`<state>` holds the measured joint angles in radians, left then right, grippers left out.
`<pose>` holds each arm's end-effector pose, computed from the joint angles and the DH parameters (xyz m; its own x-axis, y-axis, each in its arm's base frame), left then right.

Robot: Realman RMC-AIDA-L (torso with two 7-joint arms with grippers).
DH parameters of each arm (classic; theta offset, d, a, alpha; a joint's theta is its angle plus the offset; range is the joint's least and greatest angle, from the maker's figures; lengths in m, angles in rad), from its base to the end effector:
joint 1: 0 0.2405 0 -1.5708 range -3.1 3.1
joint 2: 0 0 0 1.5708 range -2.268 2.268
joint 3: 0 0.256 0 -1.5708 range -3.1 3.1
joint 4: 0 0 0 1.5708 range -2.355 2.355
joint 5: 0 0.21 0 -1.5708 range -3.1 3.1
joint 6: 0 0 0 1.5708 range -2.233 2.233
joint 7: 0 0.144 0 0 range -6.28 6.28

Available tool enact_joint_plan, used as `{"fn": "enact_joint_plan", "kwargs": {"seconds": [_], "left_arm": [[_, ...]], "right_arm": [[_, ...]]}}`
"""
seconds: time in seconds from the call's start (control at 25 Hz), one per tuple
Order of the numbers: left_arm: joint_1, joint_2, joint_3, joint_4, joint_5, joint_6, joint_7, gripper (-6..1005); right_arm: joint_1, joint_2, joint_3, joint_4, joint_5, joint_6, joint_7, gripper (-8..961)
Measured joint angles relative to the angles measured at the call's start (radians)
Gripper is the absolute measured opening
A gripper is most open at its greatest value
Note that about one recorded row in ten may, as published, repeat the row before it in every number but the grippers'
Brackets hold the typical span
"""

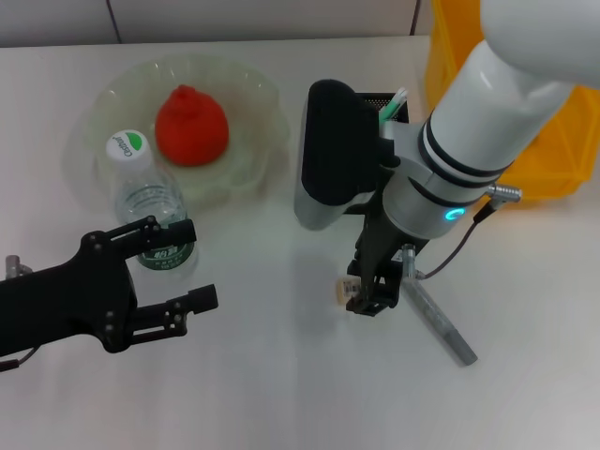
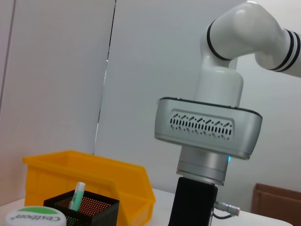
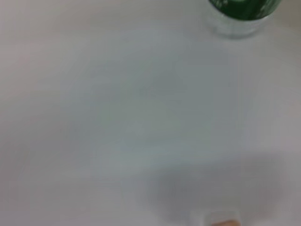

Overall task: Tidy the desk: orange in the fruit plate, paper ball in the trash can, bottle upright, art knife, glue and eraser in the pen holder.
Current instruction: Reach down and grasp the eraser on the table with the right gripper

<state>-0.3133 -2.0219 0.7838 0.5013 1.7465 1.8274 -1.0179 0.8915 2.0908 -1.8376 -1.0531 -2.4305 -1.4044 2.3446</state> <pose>-0.2941 0.2434 0.0099 0.7057 0.1637 0.6893 0.3274 -0.9382 -0.1123 0.1199 0.3398 -0.1026 0.8488 -0.0940 0.5203 -0.0627 -0.9950 -0.0776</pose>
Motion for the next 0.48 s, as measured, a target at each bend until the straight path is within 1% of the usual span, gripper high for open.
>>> {"fn": "enact_joint_plan", "kwargs": {"seconds": [0.48], "left_arm": [[-0.004, -0.003, 0.000, -0.007, 0.004, 0.000, 0.001, 802]], "right_arm": [[0.004, 0.002, -0.030, 0.038, 0.011, 0.054, 0.000, 443]]}}
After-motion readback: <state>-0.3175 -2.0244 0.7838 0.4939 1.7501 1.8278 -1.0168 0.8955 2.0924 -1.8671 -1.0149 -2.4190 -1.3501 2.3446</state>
